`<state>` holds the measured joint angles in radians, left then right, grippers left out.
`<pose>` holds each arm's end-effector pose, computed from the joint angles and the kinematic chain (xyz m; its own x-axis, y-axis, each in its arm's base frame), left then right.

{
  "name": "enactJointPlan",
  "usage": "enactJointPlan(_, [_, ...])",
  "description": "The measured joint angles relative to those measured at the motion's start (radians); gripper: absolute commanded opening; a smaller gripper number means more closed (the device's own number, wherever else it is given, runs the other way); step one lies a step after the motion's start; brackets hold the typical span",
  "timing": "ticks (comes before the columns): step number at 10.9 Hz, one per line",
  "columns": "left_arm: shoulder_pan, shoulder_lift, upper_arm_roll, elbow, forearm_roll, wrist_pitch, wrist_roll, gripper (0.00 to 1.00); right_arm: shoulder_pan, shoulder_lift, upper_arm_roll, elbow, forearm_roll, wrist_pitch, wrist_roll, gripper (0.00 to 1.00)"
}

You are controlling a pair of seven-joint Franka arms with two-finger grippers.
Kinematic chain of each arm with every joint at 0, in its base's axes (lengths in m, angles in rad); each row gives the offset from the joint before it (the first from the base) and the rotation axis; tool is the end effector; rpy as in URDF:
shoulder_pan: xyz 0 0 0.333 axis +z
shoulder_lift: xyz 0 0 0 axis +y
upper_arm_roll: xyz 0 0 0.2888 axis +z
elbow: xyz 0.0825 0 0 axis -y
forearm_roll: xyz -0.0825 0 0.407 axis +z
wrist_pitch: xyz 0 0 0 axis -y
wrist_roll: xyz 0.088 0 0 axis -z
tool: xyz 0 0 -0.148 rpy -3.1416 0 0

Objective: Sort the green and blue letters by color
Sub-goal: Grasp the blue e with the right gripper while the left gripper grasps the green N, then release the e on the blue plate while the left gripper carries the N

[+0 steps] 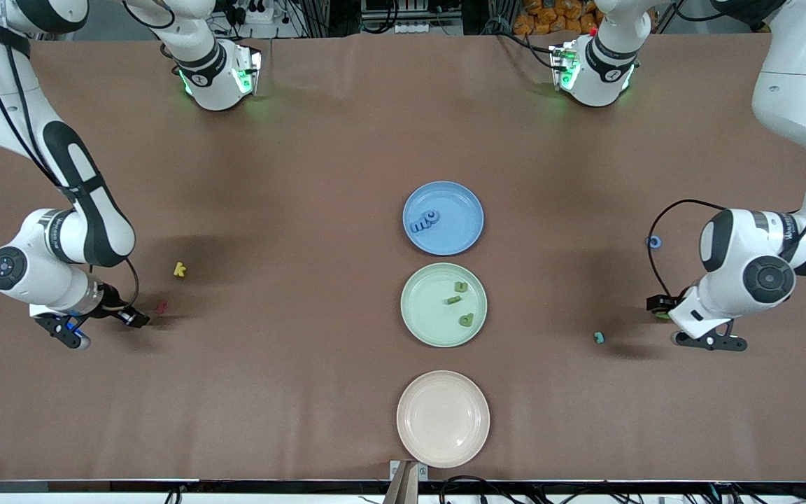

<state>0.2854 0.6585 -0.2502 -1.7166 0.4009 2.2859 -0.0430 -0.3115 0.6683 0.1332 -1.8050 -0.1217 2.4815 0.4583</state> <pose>0.6627 0.0476 0.1319 0.9874 -0.1443 -0.0647 -0.1519 -0.9791 -0.1352 0.6406 -0.1170 0.0965 0.8418 -0.5396 0.0122 -0.5395 -0.8419 -0.0131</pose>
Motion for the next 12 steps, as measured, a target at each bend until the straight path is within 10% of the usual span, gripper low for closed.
enactJointPlan(3, [0.030,0.014,-0.011,0.000,-0.019,0.040,0.056,1.00,0.001,0.000,-0.001,-0.003,0.000,0.000,-0.001,0.02])
enactJointPlan(11, [0.033,0.053,-0.019,-0.005,-0.031,0.068,0.057,1.00,0.057,-0.057,0.006,0.078,0.004,-0.196,0.023,0.00])
enactJointPlan(12, [0.033,0.053,-0.019,-0.006,-0.031,0.068,0.057,0.81,0.080,-0.079,0.022,0.097,0.007,-0.250,0.075,0.00])
